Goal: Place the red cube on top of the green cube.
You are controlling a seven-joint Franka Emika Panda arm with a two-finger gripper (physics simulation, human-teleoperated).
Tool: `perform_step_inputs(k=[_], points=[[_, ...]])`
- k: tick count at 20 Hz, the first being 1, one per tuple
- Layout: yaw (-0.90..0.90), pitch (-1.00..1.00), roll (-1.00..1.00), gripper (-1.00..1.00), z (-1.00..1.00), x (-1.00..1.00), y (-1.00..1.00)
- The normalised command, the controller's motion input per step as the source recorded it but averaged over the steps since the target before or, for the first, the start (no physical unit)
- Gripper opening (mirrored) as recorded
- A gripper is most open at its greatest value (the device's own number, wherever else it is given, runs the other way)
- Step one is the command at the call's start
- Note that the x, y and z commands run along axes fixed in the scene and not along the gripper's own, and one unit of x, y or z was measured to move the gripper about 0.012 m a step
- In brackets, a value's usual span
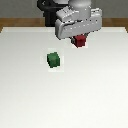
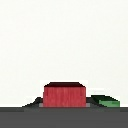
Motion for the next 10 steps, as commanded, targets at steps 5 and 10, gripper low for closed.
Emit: perform_step_inputs(k=[5, 10], points=[[0.00, 0.00, 0.00, -1.00, 0.00, 0.00, -1.00], [0.00, 0.00, 0.00, -1.00, 0.00, 0.00, -1.00]])
